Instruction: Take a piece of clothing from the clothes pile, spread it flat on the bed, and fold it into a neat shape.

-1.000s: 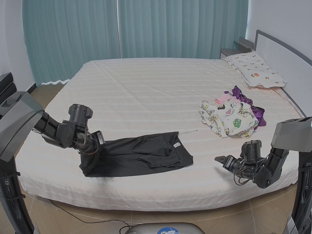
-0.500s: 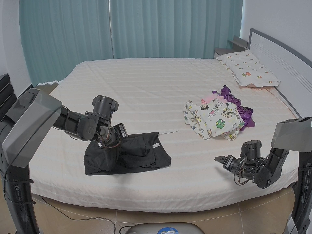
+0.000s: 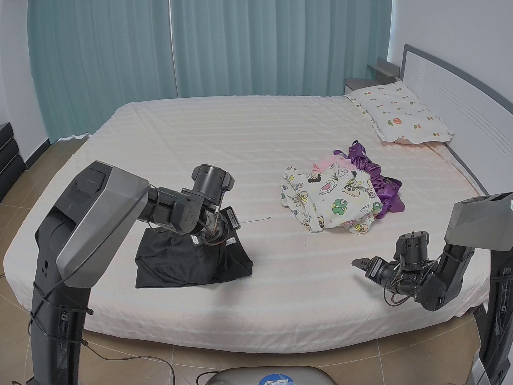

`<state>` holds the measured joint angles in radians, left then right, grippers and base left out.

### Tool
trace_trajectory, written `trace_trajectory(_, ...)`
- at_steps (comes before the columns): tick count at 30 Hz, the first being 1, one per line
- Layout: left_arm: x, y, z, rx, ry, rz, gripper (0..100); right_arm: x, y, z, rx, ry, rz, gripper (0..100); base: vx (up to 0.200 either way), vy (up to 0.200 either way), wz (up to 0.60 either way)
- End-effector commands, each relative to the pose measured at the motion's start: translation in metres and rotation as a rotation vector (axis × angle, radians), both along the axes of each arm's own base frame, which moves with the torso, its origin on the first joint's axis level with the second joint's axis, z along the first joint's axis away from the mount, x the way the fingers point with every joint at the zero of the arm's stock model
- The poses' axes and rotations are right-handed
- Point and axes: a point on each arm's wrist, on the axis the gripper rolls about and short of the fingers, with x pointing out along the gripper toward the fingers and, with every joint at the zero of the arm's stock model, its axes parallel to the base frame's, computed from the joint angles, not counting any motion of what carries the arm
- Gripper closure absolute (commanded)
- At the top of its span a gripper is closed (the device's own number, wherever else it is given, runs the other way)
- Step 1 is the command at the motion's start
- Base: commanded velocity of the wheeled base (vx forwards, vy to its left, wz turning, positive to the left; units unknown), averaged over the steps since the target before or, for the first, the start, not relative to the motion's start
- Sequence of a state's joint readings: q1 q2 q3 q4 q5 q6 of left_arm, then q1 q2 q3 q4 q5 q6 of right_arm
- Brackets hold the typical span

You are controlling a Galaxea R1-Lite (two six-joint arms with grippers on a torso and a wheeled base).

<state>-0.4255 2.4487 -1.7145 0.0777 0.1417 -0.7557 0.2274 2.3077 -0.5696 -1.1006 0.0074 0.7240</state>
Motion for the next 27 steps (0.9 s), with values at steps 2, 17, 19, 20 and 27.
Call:
trace_trajectory(2,0.008,-0.01,-0.011,-0.02,0.001,0.021,0,0.0,0.0,-0.001,-0.002,0.002,0.002,0,0.0,0.0,0.0)
trace_trajectory(17,-0.002,0.02,0.032,-0.078,0.029,0.164,0,-0.002,-0.001,-0.001,-0.002,0.002,0.001,0,0.0,0.0,0.0)
trace_trajectory(19,-0.003,0.029,0.036,-0.103,0.04,0.187,0,-0.002,-0.001,-0.002,-0.003,0.002,0.002,0,0.0,0.0,0.0)
trace_trajectory(20,-0.004,0.034,0.036,-0.112,0.051,0.199,0,-0.003,0.0,-0.002,-0.004,0.003,0.004,0,0.0,0.0,0.0)
trace_trajectory(27,0.0,0.067,0.02,-0.111,0.109,0.267,0,-0.003,0.0,-0.002,-0.005,0.001,0.005,0,-0.086,0.0,0.0)
